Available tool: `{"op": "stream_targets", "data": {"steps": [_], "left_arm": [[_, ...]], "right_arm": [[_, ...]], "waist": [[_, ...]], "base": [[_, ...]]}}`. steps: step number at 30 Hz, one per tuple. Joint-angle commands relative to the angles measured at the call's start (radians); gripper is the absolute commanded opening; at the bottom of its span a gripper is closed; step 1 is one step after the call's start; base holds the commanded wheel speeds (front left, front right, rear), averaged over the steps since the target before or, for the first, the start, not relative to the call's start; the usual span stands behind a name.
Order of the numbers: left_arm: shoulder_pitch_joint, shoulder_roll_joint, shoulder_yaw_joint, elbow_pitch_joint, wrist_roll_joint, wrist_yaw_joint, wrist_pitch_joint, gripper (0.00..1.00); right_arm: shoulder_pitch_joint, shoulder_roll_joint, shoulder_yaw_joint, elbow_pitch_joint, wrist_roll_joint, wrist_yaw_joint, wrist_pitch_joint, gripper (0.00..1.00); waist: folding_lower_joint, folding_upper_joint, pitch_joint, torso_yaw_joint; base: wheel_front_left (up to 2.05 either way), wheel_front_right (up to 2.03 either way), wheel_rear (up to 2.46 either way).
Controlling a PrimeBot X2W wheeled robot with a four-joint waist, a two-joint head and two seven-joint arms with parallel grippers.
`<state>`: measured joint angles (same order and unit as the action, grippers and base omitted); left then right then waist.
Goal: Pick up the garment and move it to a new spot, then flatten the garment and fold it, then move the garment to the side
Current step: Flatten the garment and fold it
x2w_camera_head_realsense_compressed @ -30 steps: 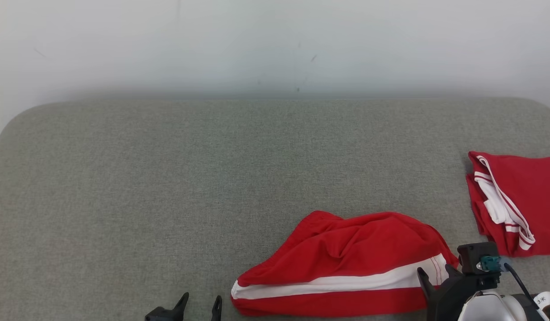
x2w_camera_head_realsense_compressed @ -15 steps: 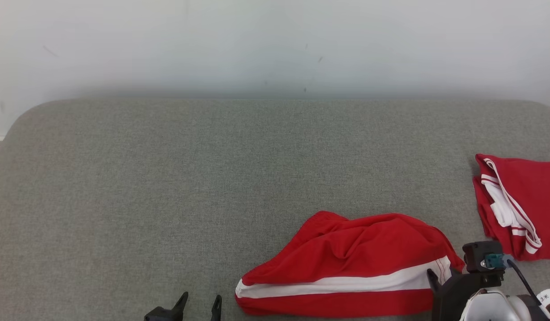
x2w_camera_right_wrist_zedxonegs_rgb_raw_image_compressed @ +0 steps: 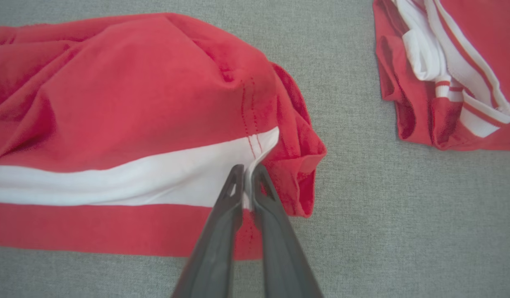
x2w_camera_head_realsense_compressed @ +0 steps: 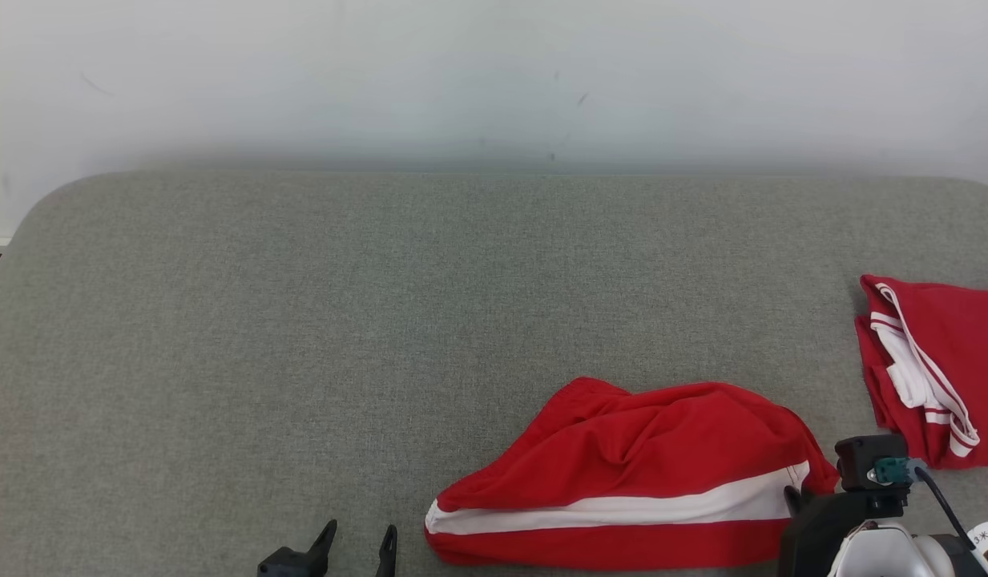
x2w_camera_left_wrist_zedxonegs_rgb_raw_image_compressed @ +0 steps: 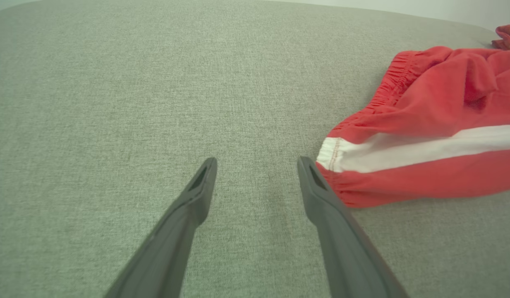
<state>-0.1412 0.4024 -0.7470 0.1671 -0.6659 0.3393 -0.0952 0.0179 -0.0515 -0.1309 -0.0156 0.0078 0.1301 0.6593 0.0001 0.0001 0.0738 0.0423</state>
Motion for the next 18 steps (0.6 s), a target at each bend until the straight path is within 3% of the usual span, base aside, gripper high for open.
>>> {"op": "stream_targets", "data": {"steps": [1, 2, 12, 15, 18], "left_arm": [[-0.002, 0.005, -0.001, -0.005, -0.001, 0.004, -0.003, 1.00], [-0.002, 0.005, -0.001, -0.006, -0.002, 0.004, -0.003, 1.00], [-0.019, 0.003, -0.022, 0.011, -0.002, -0.024, 0.005, 1.00], [-0.035, -0.013, -0.053, 0.000, 0.003, -0.070, 0.001, 1.00], [-0.049, -0.008, -0.103, -0.020, 0.012, -0.150, 0.008, 1.00]], "right_arm": [[-0.014, 0.002, -0.002, -0.002, 0.004, 0.000, -0.007, 0.11], [-0.014, 0.002, -0.004, -0.006, 0.000, 0.000, -0.011, 0.00], [-0.019, 0.001, -0.159, -0.005, -0.061, 0.000, -0.068, 0.00], [-0.033, 0.002, -0.191, 0.030, -0.059, 0.000, -0.082, 0.00], [-0.039, 0.002, -0.194, 0.049, -0.051, 0.000, -0.091, 0.00]], "waist": [[-0.0001, -0.0001, 0.000, 0.000], [-0.0001, -0.0001, 0.000, 0.000], [-0.0001, -0.0001, 0.001, -0.011], [-0.0001, -0.0001, -0.002, -0.012], [-0.0001, -0.0001, -0.005, -0.012]], "base": [[0.00, 0.00, 0.00], [0.00, 0.00, 0.00], [0.00, 0.00, 0.00], [0.00, 0.00, 0.00], [0.00, 0.00, 0.00]]}}
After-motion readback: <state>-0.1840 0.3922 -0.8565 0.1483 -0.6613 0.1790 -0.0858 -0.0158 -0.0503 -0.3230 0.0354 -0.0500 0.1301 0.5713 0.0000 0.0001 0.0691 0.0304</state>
